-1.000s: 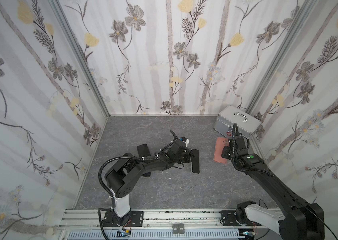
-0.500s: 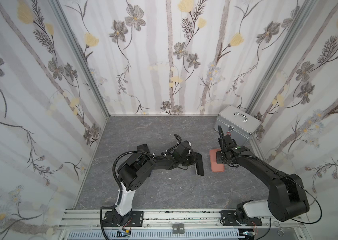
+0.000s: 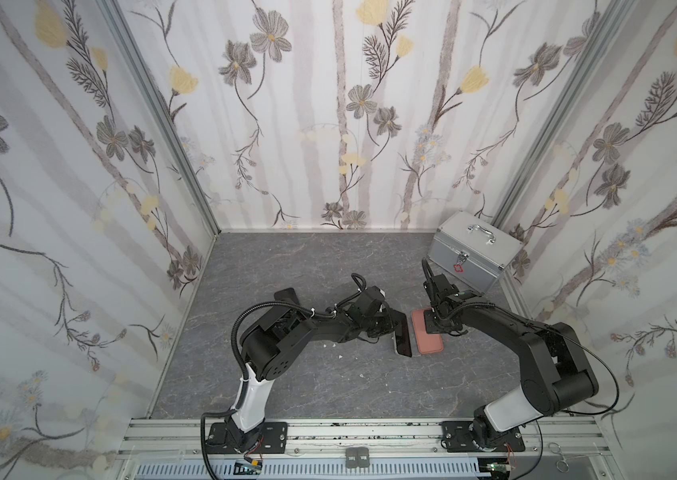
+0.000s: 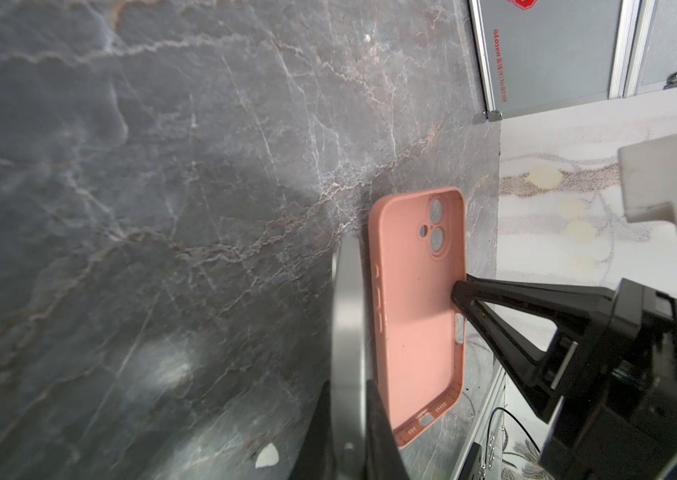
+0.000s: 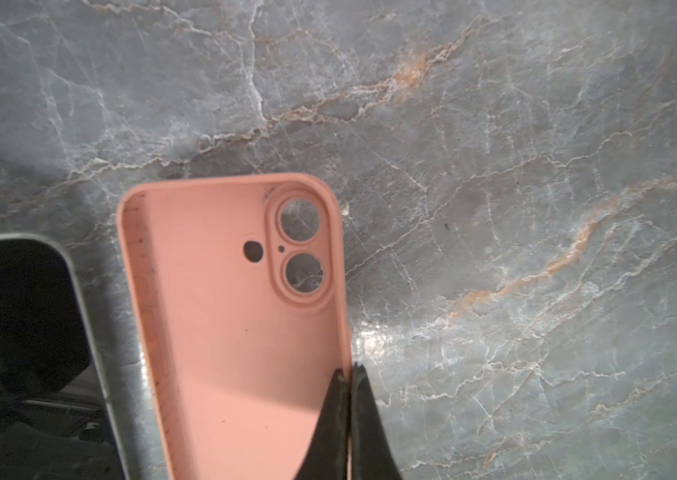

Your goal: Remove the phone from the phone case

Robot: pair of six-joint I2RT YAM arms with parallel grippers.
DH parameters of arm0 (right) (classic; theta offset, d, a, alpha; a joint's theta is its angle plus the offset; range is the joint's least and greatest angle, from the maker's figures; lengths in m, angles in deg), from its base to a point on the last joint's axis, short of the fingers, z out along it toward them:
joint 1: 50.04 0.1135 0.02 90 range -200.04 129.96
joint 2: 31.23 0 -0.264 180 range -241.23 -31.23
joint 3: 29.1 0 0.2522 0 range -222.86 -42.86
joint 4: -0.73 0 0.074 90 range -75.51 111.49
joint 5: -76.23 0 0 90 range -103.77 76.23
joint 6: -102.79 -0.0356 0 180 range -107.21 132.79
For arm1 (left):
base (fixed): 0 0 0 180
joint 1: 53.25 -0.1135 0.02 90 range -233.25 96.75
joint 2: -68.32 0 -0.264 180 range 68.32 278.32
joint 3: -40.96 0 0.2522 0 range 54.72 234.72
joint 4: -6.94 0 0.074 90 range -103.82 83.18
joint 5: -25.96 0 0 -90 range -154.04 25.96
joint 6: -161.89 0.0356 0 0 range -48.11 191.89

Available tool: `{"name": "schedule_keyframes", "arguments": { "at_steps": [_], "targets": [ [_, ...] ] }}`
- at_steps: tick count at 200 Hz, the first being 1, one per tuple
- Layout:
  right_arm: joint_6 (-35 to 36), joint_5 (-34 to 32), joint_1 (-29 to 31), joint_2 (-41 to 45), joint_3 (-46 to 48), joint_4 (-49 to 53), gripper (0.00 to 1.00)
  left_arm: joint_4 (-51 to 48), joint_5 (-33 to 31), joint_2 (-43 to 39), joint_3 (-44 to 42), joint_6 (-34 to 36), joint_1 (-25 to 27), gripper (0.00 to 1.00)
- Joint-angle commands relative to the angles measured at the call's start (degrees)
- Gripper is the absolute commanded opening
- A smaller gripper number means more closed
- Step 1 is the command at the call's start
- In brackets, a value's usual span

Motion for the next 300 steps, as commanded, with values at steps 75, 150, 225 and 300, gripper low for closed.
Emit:
{"name": "schedule_keyframes", "arguments": {
  "at_steps": [75,150,225,300],
  "targets": [
    [0.23,3.4,0.49,-2.57,0.43,-3.38,0.0,3.32,-0.6,1.98,-1.82,-2.67,0.21,0.17],
    [-1.5,-2.24,0.48,-1.02,0.7,-2.63,0.0,3.4,-3.17,0.85,-4.2,-3.59,0.14,0.33],
    [-4.38,-10.64,0.41,5.99,-0.18,-4.78,0.0,-3.87,-12.92,-4.12,-7.06,-1.83,-0.16,0.52],
    [-2.51,-0.59,1.27,-8.01,-19.94,-5.08,0.0,-18.58,-25.53,-15.85,-9.32,9.45,-5.49,0.62]
  ]
}}
